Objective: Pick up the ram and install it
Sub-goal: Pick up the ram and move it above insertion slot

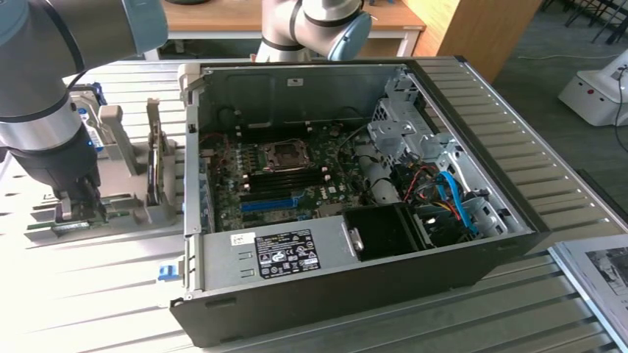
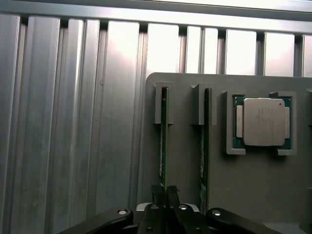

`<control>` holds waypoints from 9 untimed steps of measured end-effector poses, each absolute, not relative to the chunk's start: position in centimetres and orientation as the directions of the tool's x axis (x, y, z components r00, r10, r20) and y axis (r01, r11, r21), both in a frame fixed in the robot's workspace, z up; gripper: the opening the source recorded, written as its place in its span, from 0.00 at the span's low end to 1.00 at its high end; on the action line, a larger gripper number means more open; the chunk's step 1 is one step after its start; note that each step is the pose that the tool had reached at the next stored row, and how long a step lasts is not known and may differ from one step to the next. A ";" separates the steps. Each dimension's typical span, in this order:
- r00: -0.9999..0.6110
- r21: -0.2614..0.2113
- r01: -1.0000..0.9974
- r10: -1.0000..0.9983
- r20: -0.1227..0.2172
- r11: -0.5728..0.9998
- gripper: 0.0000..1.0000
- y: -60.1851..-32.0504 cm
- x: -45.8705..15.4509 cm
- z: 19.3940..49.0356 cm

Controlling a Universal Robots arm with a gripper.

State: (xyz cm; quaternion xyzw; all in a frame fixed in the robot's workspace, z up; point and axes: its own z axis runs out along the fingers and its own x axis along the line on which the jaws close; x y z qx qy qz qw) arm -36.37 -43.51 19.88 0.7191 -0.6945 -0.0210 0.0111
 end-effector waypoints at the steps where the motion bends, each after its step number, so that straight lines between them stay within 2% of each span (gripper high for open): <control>1: 0.034 0.045 -0.998 -0.999 -0.015 -0.035 0.14 -43.5 -36.4 19.9; 9: 0.034 0.045 -0.998 -0.999 -0.015 -0.035 0.14 -43.5 -36.4 19.9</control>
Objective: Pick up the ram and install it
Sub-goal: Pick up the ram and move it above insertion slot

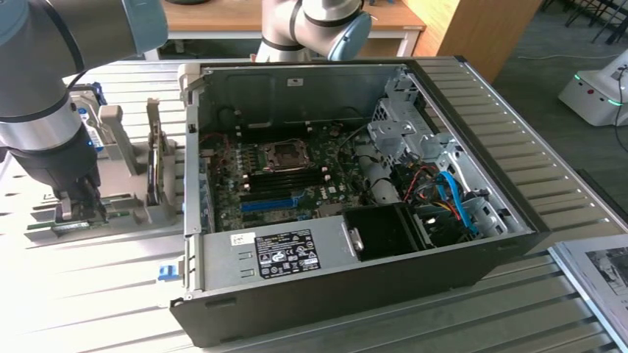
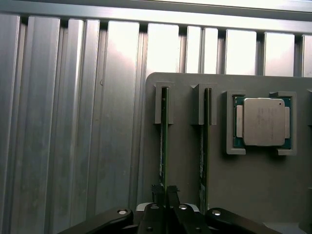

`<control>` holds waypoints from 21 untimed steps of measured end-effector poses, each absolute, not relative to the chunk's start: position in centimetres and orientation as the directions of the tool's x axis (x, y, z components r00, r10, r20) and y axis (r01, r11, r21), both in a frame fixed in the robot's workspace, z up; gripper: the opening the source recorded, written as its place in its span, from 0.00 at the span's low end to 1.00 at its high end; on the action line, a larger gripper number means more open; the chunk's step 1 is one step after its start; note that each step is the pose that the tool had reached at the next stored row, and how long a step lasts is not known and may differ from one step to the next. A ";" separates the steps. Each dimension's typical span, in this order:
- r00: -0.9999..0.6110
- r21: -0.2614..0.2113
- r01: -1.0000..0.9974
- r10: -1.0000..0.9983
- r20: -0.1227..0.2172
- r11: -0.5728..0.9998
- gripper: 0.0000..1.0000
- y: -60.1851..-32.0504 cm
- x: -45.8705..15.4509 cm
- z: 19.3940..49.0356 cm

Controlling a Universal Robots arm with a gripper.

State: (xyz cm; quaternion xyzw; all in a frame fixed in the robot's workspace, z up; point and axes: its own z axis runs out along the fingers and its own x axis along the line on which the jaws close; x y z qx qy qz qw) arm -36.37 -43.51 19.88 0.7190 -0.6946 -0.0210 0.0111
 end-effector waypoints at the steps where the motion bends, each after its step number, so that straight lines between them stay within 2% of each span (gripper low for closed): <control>1: 0.034 0.045 -0.998 -0.999 -0.015 -0.035 0.14 -43.5 -36.4 19.9; 21: 0.034 0.045 -0.998 -0.999 -0.015 -0.035 0.14 -43.6 -36.4 20.0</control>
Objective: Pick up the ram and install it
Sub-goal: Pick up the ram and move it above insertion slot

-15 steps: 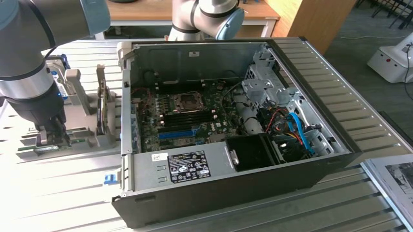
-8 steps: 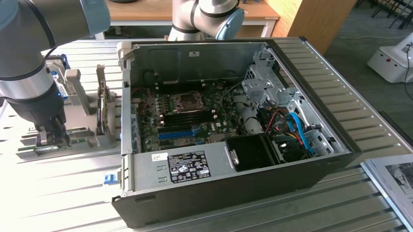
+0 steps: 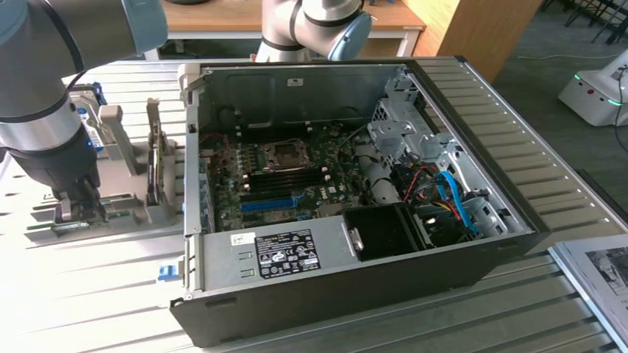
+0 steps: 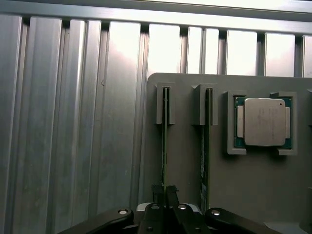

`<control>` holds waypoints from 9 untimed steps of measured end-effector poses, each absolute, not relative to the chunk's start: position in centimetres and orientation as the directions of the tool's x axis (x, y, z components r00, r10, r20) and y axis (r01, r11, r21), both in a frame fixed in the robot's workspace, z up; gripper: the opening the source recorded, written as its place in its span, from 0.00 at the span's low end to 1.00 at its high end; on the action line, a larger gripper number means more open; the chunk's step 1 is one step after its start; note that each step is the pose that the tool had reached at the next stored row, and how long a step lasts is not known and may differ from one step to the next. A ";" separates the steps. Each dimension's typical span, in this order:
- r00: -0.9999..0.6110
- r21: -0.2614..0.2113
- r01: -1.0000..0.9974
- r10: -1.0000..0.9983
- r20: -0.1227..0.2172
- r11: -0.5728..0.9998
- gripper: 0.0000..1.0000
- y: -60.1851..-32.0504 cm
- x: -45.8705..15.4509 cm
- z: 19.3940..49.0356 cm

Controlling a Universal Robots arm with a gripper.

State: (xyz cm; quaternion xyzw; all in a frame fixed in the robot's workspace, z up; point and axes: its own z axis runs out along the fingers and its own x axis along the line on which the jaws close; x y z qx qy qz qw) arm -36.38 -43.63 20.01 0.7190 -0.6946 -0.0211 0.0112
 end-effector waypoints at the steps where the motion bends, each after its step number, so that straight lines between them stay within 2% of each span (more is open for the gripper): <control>1: 0.034 0.045 -0.998 -0.999 -0.015 -0.035 0.14 -43.6 -36.4 20.1; 9: 0.034 0.045 -0.998 -0.999 -0.015 -0.035 0.14 -43.6 -36.4 20.4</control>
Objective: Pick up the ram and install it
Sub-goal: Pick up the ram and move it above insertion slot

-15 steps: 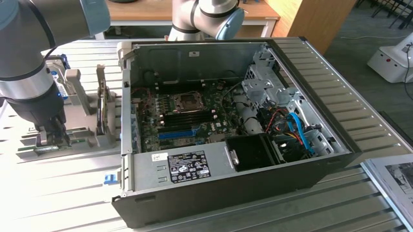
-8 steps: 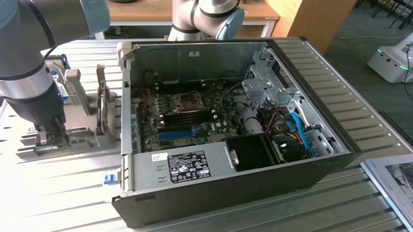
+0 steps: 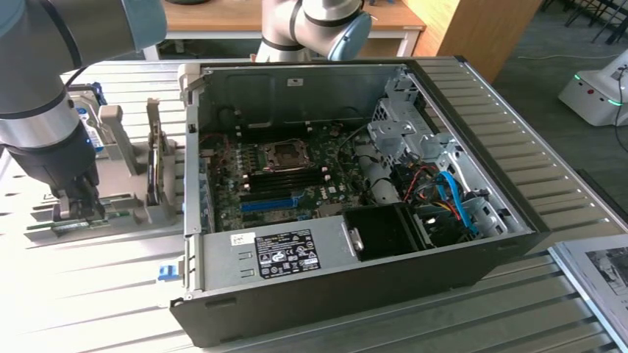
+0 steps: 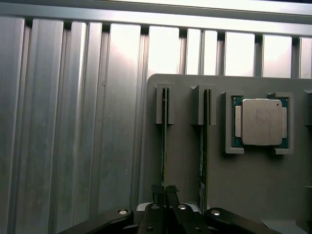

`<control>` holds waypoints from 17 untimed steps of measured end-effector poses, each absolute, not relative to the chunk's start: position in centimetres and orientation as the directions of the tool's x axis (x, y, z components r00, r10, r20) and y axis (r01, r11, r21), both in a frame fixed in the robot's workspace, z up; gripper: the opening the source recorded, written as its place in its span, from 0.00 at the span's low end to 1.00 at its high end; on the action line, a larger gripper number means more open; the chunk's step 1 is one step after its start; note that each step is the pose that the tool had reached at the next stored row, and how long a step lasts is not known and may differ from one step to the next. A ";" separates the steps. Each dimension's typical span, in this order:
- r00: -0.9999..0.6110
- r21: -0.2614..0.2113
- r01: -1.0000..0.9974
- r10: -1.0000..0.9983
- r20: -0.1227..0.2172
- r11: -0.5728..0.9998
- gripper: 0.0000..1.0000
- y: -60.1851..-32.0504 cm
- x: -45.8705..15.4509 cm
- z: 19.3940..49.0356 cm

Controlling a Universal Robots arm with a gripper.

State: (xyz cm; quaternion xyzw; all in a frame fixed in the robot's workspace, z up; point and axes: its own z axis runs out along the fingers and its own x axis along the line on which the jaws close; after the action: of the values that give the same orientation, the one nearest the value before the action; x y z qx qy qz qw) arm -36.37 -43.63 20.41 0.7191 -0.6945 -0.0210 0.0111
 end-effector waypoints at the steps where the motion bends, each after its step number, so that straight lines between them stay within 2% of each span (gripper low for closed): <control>1: 0.034 0.045 -0.998 -0.999 -0.015 -0.035 0.14 -43.6 -36.4 20.4; 17: 0.034 0.045 -0.998 -0.999 -0.015 -0.035 0.13 -43.6 -36.4 20.3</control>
State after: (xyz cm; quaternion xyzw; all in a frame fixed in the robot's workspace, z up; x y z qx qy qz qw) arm -36.37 -43.63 20.27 0.7190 -0.6946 -0.0210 0.0111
